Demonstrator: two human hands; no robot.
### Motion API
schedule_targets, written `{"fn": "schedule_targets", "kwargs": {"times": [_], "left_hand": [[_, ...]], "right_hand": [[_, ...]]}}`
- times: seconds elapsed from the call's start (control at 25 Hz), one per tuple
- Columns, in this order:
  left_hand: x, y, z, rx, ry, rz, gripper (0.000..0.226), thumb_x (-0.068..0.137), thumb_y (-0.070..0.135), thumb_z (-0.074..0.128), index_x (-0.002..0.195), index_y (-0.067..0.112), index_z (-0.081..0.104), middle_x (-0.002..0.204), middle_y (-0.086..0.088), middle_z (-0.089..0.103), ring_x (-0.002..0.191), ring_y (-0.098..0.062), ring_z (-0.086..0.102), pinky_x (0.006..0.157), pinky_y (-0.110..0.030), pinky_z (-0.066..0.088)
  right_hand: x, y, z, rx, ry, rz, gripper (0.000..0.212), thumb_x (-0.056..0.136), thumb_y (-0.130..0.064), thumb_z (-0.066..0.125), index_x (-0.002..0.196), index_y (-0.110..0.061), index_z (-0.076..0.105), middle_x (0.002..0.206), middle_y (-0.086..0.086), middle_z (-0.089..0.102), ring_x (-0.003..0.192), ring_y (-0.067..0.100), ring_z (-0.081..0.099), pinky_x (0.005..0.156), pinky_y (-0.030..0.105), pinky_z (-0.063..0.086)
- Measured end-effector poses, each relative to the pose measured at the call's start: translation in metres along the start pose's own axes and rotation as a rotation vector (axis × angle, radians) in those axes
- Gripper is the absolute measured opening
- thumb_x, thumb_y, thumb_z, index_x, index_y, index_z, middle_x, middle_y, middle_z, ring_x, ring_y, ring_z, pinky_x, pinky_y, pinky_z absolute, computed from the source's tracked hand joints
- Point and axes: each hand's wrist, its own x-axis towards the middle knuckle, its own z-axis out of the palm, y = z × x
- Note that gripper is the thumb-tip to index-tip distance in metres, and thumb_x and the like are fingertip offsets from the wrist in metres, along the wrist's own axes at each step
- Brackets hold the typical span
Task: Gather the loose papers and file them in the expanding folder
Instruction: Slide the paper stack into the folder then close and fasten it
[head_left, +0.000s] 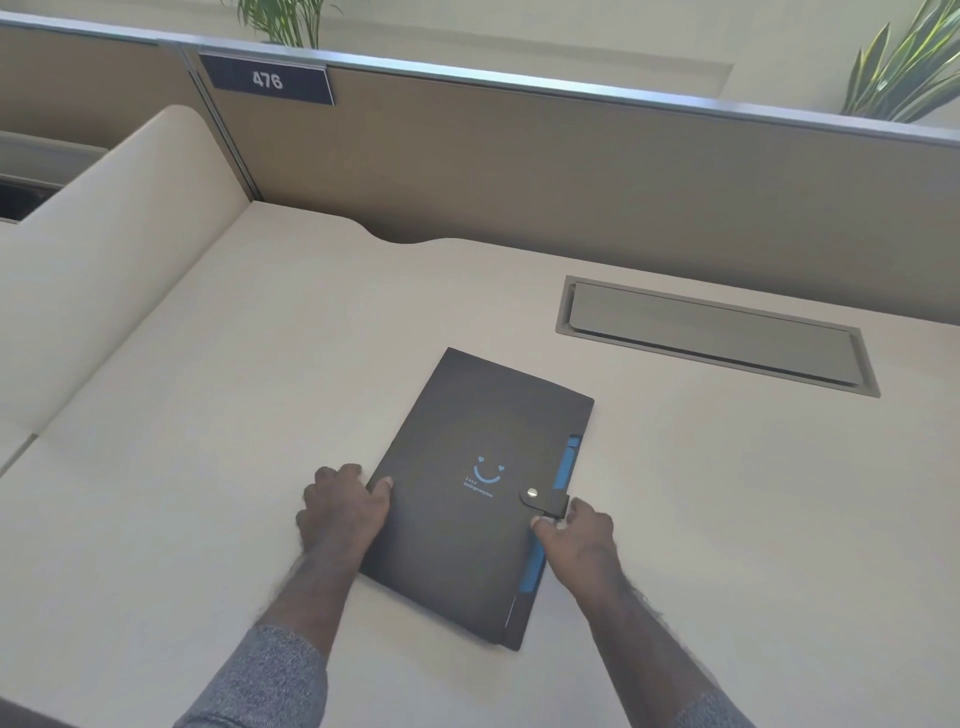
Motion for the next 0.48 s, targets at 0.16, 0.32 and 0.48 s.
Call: {"fn": "schedule_targets", "kwargs": {"times": [0.16, 0.32, 0.48], "left_hand": [[0.007, 0.003, 0.008, -0.300, -0.043, 0.030, 0.026, 0.089, 0.036, 0.058, 0.100, 0.013, 0.063, 0.106, -0.010, 0.060, 0.106, -0.034, 0.056, 0.088, -0.039, 0.047], [0.016, -0.003, 0.008, -0.650, -0.098, -0.021, 0.018, 0.094, 0.025, 0.053, 0.095, 0.010, 0.063, 0.096, -0.004, 0.065, 0.094, -0.026, 0.059, 0.073, -0.032, 0.039], [0.046, 0.000, -0.017, -0.801, -0.008, -0.030, 0.016, 0.091, 0.018, 0.056, 0.090, 0.010, 0.070, 0.095, -0.008, 0.069, 0.086, -0.023, 0.060, 0.073, -0.031, 0.041]], "right_hand": [[0.000, -0.007, 0.001, 0.208, 0.003, 0.066, 0.050, 0.077, -0.022, 0.070, 0.124, -0.015, 0.057, 0.120, 0.009, 0.059, 0.103, 0.029, 0.062, 0.086, 0.035, 0.054], [-0.006, -0.013, 0.000, 0.391, -0.061, 0.011, 0.051, 0.082, -0.011, 0.064, 0.126, -0.030, 0.047, 0.102, -0.002, 0.063, 0.083, 0.014, 0.063, 0.064, 0.025, 0.047], [0.004, -0.053, -0.005, 0.392, -0.063, -0.183, 0.050, 0.083, -0.004, 0.059, 0.113, -0.043, 0.058, 0.091, 0.000, 0.065, 0.081, 0.016, 0.068, 0.071, 0.029, 0.056]]}}
